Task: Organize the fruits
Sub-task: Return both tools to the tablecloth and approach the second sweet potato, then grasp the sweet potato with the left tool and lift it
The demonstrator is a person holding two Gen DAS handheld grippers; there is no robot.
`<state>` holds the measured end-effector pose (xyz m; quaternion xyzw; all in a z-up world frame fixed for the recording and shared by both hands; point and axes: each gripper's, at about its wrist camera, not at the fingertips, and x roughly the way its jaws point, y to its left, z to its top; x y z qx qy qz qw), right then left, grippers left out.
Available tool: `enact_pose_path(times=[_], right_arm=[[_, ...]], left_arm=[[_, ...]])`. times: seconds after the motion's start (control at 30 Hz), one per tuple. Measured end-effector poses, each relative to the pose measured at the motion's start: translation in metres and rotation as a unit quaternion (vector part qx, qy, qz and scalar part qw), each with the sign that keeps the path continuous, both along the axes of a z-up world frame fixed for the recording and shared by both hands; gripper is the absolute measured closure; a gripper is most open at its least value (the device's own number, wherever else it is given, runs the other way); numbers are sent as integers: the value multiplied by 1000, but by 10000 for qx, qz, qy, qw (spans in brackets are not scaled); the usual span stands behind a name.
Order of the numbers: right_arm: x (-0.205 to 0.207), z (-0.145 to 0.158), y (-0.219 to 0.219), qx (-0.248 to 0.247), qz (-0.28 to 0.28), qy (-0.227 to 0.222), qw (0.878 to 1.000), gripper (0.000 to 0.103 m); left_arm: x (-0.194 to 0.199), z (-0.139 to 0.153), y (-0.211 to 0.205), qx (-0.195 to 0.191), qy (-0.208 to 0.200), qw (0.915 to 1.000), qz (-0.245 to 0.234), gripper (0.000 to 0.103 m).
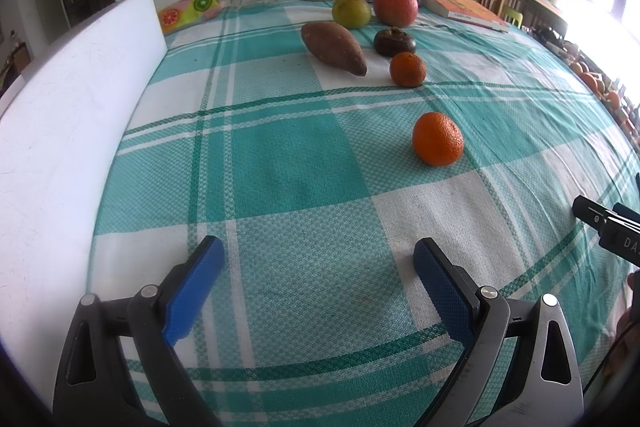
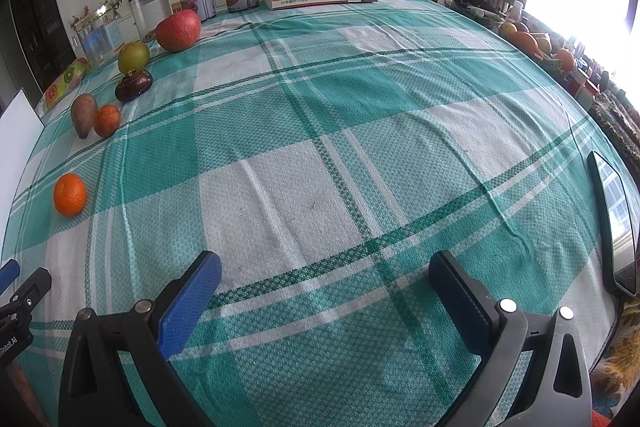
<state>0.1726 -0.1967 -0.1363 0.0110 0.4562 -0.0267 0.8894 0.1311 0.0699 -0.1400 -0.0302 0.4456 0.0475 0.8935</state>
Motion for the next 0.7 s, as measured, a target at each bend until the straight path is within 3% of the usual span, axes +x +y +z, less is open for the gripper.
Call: enact_pose_path(times=[0.17,0.3,0.43,0.57,0.7], right_arm=[[0,0,0,1,2,0,10000,0],[0,0,0,-1,4,0,10000,0],[0,0,0,2,6,0,10000,0],[0,0,0,0,7,1,10000,0],[0,0,0,0,7,1,10000,0]], left_arm=[[1,3,6,-263,-49,9996,-21,6],[32,22,24,-1386,24,9903,106,6],[94,42,35,-1776,66,9837,273,6],[149,35,52,-1937,309,9781,696,7],[180,19,46,-1743,591,9810,619,8]])
